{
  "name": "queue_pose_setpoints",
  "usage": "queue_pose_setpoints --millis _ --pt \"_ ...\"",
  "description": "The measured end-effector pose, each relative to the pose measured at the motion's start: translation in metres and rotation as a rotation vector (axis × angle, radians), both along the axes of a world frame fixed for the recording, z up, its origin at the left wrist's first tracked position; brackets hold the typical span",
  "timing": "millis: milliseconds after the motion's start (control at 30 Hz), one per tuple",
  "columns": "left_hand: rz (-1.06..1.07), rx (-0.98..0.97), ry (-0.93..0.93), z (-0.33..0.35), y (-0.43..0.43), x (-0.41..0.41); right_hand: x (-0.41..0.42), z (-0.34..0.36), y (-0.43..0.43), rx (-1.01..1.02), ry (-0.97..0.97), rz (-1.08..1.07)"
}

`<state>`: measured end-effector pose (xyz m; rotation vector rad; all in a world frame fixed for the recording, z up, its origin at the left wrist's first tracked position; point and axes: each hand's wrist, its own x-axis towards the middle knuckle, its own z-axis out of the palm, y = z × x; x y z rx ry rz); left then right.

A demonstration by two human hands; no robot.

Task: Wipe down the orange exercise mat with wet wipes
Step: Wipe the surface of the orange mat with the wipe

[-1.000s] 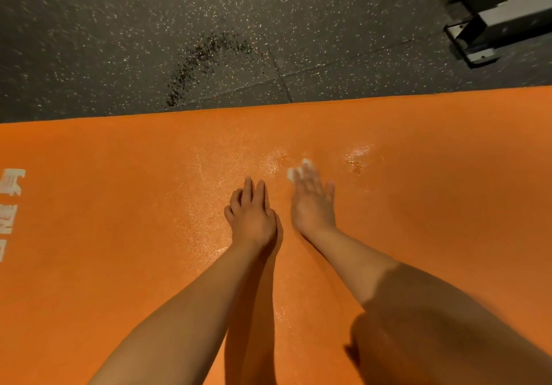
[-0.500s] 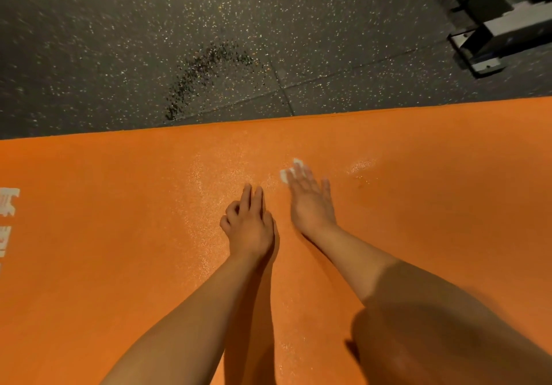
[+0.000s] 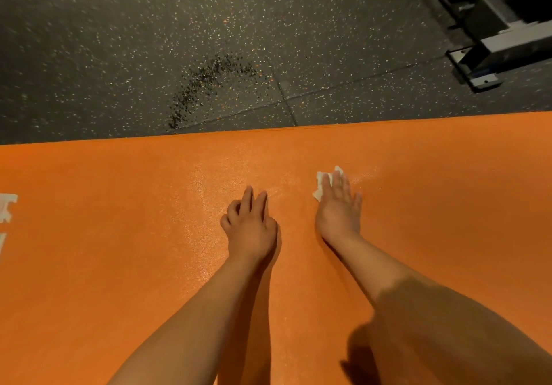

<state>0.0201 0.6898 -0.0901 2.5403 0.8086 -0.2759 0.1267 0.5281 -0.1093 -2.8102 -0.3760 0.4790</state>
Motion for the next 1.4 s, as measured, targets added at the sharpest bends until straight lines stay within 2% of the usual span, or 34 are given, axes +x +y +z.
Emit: queue_pose_setpoints --millis 100,233,333,433,533,600,733,800,967,1067,1167,1333,1400 --pt "0.036 0.008 -0.020 0.000 0.006 0.008 -0.003 0.003 0.021 0.073 0.017 -0.038" --pt "0.107 0.023 -0.026 -0.001 0.021 0.030 -0.005 0.005 0.078 0.169 0.083 0.280" --pt "0.078 -0.007 0.012 -0.003 0.026 0.042 0.007 -0.003 0.082 0.096 0.025 0.424" --pt "0.010 0.005 0.067 -0.006 0.028 0.040 0.028 -0.008 0.050 0.048 -0.067 0.227" --pt "0.013 0.013 0.066 -0.002 0.031 0.040 0.039 -0.007 0.041 0.016 -0.053 0.006" --pt "0.020 0.018 0.056 0.002 0.034 0.045 0.034 -0.002 0.064 0.055 -0.015 0.017" --pt "-0.016 0.017 0.007 0.001 0.043 0.063 0.029 0.002 0.109 0.098 0.026 0.346" --pt "-0.023 -0.003 0.045 -0.001 0.049 0.070 0.038 -0.004 0.105 0.073 -0.006 0.387" --pt "-0.020 -0.012 0.097 0.000 0.055 0.073 0.072 -0.006 0.073 -0.004 -0.052 0.026" --pt "-0.018 -0.018 0.135 0.000 0.055 0.081 0.076 -0.003 0.090 0.005 -0.027 -0.026" --pt "0.008 -0.051 0.099 -0.003 0.054 0.081 0.075 0.001 0.122 0.081 0.021 0.110" --pt "0.130 -0.160 -0.125 -0.013 0.058 0.068 0.064 0.001 0.158 0.126 0.078 0.477" --pt "0.134 -0.164 -0.158 -0.016 0.060 0.066 0.066 -0.002 0.156 0.125 0.076 0.525"
